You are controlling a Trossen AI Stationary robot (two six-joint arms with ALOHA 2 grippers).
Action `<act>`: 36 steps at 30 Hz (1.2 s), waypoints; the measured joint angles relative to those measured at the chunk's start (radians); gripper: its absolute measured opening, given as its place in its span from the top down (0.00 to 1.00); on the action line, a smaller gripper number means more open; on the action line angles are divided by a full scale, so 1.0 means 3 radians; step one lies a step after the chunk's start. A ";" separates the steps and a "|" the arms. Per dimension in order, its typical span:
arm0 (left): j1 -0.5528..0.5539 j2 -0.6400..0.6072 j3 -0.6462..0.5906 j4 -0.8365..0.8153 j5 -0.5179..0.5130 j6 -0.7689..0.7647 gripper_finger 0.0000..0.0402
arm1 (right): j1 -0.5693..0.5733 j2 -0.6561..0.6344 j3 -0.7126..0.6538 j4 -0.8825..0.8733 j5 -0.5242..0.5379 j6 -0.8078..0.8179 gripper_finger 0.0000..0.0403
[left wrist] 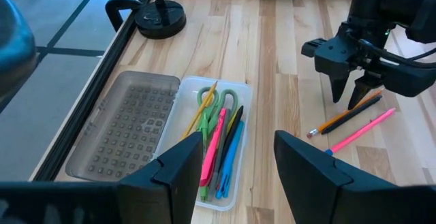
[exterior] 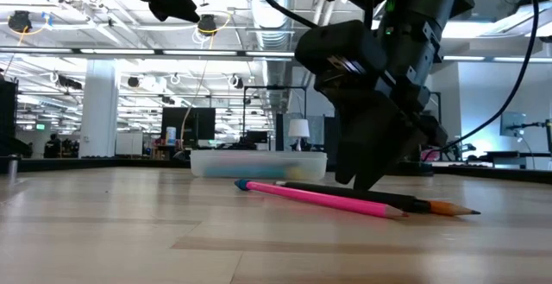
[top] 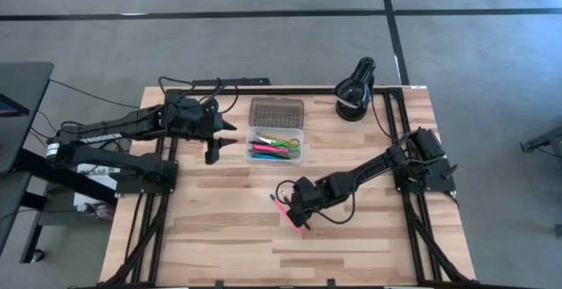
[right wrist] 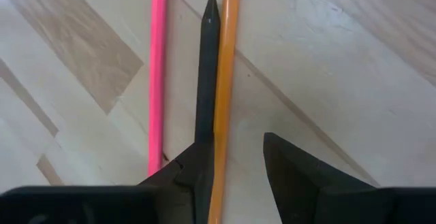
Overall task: Pick & place school supplies into a supply box
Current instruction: Put the black pen into the supply box
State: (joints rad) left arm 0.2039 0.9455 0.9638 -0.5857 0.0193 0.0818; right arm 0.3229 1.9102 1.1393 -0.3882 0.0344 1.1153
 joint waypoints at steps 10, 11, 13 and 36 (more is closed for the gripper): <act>0.0000 0.0000 0.0000 0.0003 0.0000 -0.0001 0.56 | 0.0014 0.0029 0.0000 0.0024 0.0115 -0.0089 0.71; 0.0000 0.0000 0.0000 0.0002 0.0000 -0.0001 0.56 | 0.0015 0.0029 0.0000 0.0023 0.0143 -0.0091 0.71; 0.0000 0.0000 0.0000 0.0002 0.0000 -0.0001 0.56 | 0.0015 0.0029 0.0000 0.0017 0.0166 -0.0106 0.71; 0.0000 0.0000 0.0000 0.0002 0.0000 -0.0001 0.56 | 0.0100 0.0029 0.0000 0.0061 0.0344 -0.0090 0.71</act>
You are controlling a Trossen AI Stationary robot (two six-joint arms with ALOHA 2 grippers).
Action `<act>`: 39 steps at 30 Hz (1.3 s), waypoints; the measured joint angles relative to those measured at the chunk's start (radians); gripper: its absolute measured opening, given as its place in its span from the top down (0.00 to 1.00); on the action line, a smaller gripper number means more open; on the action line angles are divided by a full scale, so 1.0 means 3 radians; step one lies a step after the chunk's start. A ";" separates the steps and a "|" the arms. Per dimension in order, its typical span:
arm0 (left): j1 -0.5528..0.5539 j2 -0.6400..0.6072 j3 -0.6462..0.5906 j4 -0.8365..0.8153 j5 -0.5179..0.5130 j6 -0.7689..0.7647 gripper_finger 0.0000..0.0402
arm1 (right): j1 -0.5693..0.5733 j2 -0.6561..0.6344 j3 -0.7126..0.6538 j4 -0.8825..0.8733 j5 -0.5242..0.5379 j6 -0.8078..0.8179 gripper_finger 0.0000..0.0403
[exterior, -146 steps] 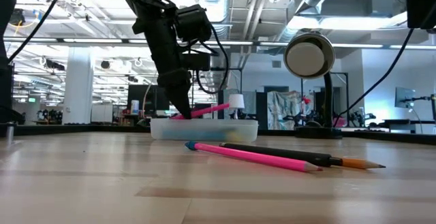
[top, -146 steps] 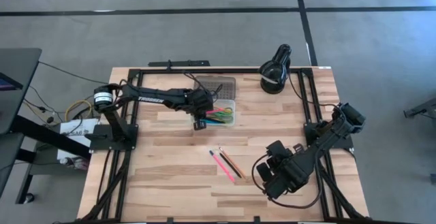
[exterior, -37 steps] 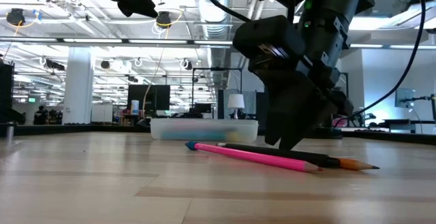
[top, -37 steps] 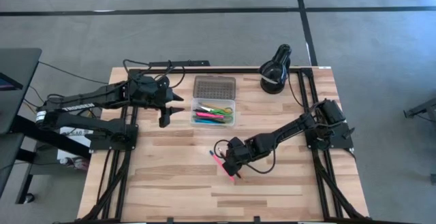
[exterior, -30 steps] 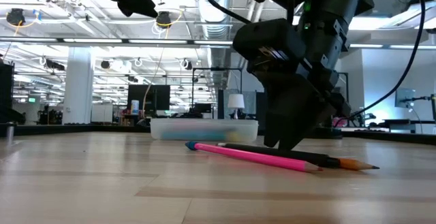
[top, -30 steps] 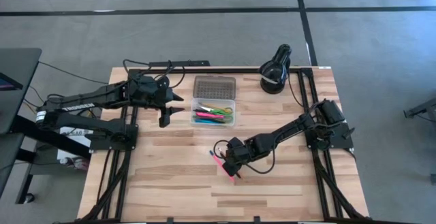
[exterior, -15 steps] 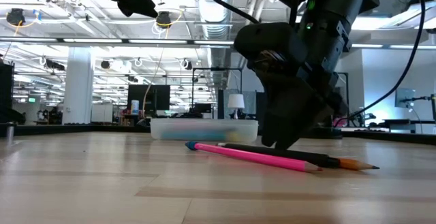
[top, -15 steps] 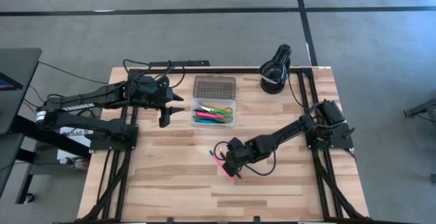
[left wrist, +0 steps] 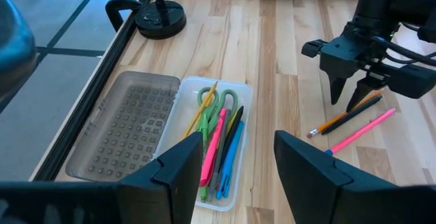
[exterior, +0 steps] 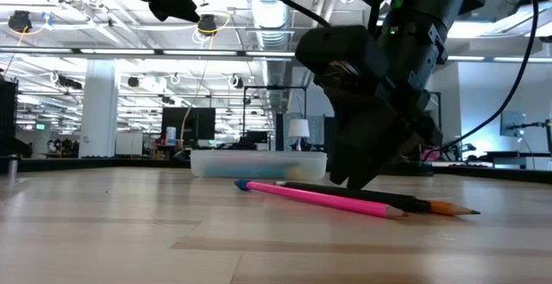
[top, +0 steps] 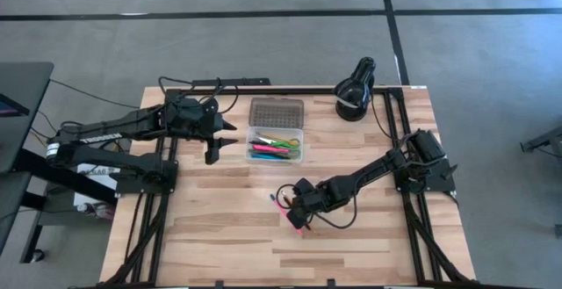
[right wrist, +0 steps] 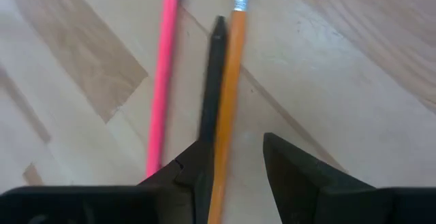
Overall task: Pick & place school supplies into a supply box
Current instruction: Put the black pen into the supply box
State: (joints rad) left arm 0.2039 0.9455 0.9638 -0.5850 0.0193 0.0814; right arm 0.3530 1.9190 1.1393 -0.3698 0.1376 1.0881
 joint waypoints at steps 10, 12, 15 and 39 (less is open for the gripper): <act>0.0000 0.0000 0.0000 0.0000 0.0000 -0.0023 0.56 | 0.0026 0.0000 0.0000 -0.0013 0.0039 0.0072 0.71; 0.0000 0.0000 0.0000 0.0000 0.0000 -0.0023 0.56 | 0.0047 0.0000 0.0000 0.0035 0.0063 0.0101 0.71; 0.0000 0.0000 0.0000 0.0000 0.0000 -0.0024 0.56 | 0.0071 0.0000 0.0000 0.0072 0.0076 0.0164 0.71; 0.0001 0.0000 0.0001 0.0001 0.0001 -0.0020 0.56 | -0.0002 0.0000 0.0337 -0.0617 0.0142 0.0455 0.71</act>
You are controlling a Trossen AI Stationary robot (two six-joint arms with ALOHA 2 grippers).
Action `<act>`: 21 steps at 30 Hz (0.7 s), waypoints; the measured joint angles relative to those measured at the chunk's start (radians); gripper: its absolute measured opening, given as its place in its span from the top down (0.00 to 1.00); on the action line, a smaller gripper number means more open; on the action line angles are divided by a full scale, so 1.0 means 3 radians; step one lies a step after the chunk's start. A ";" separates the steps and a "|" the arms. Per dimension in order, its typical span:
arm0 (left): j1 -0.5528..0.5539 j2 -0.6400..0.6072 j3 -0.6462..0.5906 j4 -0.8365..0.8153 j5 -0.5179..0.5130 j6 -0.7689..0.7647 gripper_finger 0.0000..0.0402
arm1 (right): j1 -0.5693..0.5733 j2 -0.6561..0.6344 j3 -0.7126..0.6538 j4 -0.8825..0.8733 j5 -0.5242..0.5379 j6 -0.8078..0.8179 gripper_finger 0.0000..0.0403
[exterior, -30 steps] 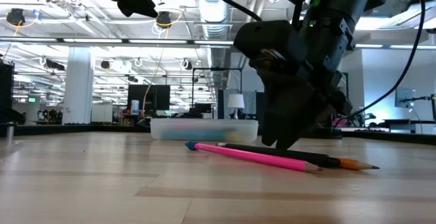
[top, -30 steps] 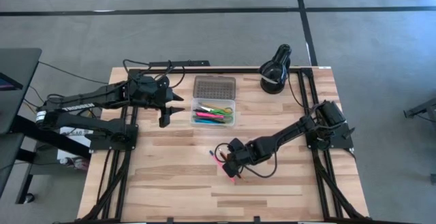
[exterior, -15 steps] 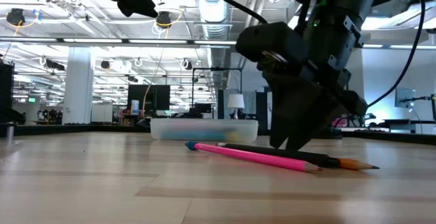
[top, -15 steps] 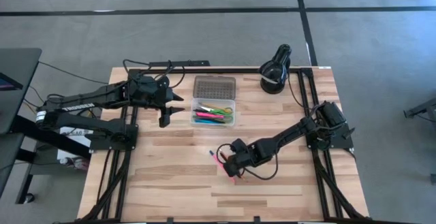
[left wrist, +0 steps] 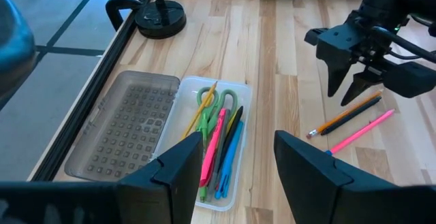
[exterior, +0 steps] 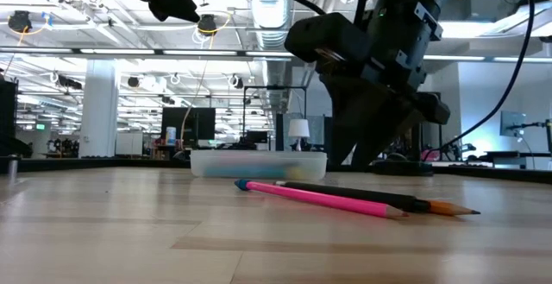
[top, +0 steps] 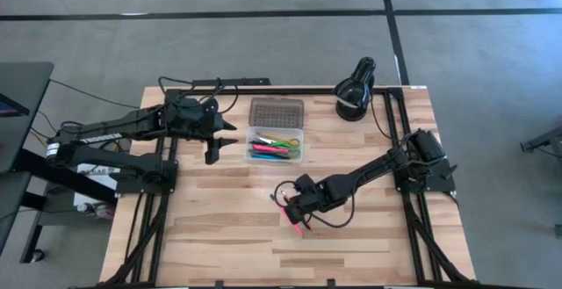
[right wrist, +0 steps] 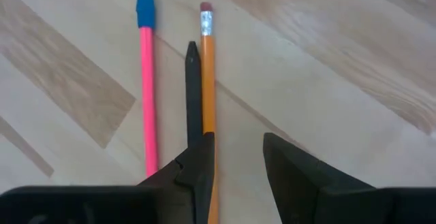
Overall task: Pick & place school supplies into a supply box
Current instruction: Put the black pen into the supply box
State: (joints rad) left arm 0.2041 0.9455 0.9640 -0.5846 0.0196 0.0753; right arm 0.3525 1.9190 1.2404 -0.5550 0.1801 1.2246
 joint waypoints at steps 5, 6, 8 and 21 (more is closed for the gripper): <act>0.0001 0.0000 0.0001 0.0000 0.0000 0.0001 0.56 | 0.0000 0.0000 -0.0001 0.0052 -0.0021 -0.0019 0.71; 0.0001 0.0000 0.0001 0.0000 0.0000 0.0001 0.56 | 0.0000 0.0000 -0.0001 0.0054 -0.0021 -0.0020 0.71; 0.0000 0.0000 0.0001 0.0000 0.0000 0.0002 0.56 | 0.0000 0.0000 0.0000 0.0082 -0.0021 -0.0049 0.71; 0.0001 0.0000 0.0001 0.0001 -0.0001 0.0004 0.56 | 0.0000 0.0101 0.0034 0.0254 -0.0035 -0.0098 0.71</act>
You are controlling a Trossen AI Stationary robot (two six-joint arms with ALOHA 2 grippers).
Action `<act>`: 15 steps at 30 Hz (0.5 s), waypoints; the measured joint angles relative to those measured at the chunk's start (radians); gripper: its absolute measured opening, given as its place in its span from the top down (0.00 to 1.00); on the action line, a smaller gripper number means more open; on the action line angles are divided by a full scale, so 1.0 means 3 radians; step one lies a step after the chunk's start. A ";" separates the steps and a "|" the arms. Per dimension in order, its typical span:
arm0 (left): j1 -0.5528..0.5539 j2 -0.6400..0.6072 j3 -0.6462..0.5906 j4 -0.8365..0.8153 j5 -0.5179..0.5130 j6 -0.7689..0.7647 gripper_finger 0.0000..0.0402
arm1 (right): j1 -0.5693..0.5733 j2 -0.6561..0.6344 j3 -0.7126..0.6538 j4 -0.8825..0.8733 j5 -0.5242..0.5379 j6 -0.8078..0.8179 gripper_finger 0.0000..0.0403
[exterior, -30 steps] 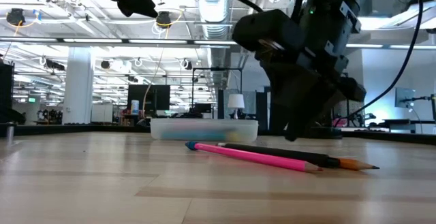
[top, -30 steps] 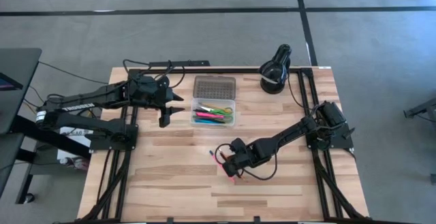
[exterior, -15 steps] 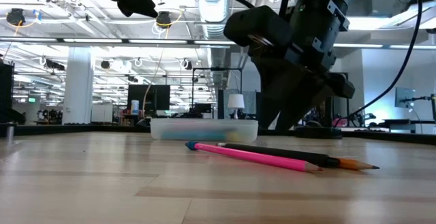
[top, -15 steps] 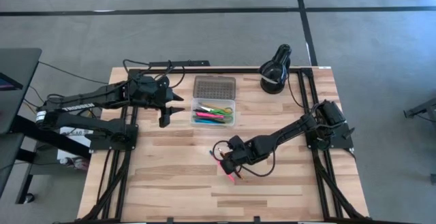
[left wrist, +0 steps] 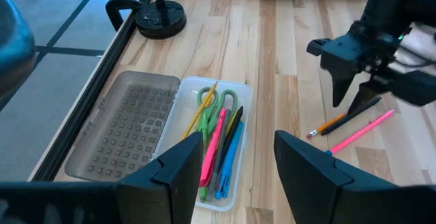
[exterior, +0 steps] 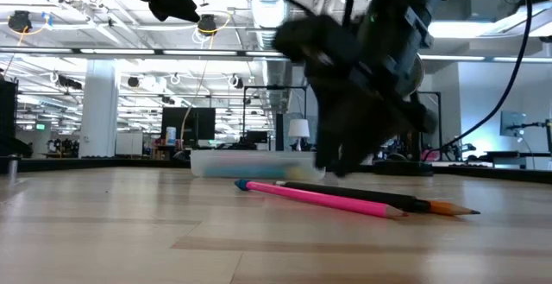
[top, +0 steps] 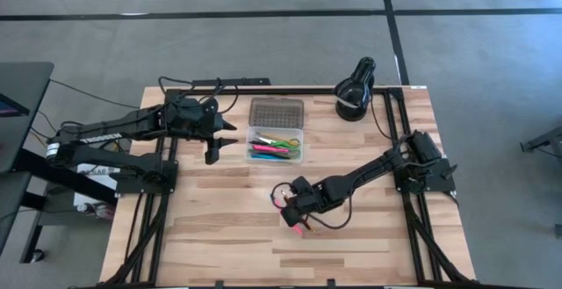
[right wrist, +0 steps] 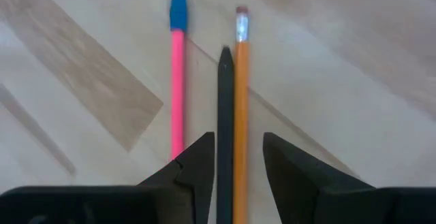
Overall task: Pick & place school supplies into a supply box
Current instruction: Put the black pen into the supply box
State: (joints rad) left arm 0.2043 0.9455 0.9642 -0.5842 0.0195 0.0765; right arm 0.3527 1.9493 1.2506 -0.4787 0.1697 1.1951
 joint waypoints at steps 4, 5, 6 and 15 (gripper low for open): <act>0.0000 0.0000 0.0000 -0.0002 0.0001 0.0000 0.56 | 0.0026 0.0059 0.0195 0.0175 -0.0018 -0.0138 0.71; 0.0000 0.0000 0.0000 -0.0001 0.0000 0.0000 0.56 | 0.0042 0.0059 0.0246 0.0138 0.0000 -0.0177 0.71; 0.0000 -0.0001 0.0001 0.0002 0.0000 0.0000 0.56 | 0.0052 0.0059 0.0284 0.0063 0.0022 -0.0222 0.71; 0.0000 0.0000 0.0001 0.0001 0.0001 0.0033 0.56 | 0.0032 0.0495 0.0649 -0.0086 -0.0197 -0.0321 0.71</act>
State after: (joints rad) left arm 0.2043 0.9455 0.9646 -0.5838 0.0196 0.0864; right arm 0.3622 2.0980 1.4454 -0.5045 0.1106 1.0987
